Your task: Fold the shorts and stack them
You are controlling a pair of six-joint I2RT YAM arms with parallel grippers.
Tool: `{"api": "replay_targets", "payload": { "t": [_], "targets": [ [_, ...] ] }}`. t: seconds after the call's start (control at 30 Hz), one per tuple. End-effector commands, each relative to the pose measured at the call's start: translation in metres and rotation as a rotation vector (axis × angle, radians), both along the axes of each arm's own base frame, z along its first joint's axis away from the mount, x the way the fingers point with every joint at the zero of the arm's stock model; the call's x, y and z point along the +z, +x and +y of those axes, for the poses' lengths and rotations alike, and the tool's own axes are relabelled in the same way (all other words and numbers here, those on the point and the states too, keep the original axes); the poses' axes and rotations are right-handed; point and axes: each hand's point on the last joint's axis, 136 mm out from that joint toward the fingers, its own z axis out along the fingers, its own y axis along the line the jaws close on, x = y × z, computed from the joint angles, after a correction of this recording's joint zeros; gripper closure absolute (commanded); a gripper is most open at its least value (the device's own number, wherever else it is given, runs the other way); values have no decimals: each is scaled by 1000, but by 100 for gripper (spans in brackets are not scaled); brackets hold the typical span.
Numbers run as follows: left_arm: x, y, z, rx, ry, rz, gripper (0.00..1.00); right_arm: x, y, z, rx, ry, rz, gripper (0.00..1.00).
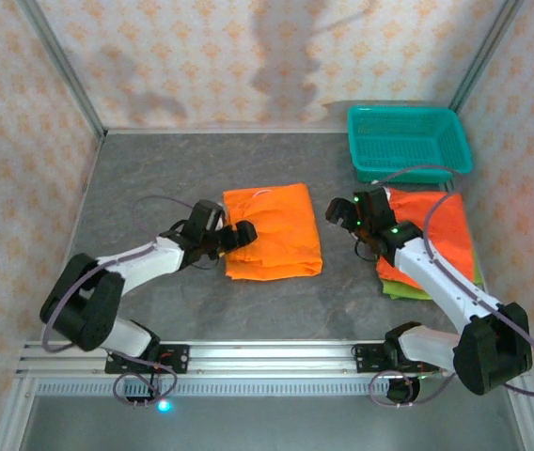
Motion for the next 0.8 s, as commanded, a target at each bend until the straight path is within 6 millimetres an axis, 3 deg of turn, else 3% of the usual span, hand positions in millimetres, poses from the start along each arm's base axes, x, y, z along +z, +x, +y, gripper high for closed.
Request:
{"api": "replay_targets", "payload": {
  "t": [0.0, 0.1, 0.2, 0.3, 0.47, 0.77],
  "targets": [
    [61, 8, -3, -50, 21, -139, 8, 16, 4, 8, 159, -94, -30, 0],
    [91, 14, -10, -78, 3, -201, 7, 18, 9, 6, 174, -150, 9, 1],
    [93, 22, -17, -87, 1, -204, 6, 26, 16, 1, 160, -189, 2, 1],
    [77, 31, -27, -91, -8, -179, 6, 33, 24, 9, 192, -174, -45, 1],
    [29, 39, -42, -92, -3, -101, 7, 44, 33, 10, 220, -213, -127, 1],
    [-35, 24, -34, -81, 82, -1, 7, 56, 40, -11, 83, -250, -169, 0]
  ]
}}
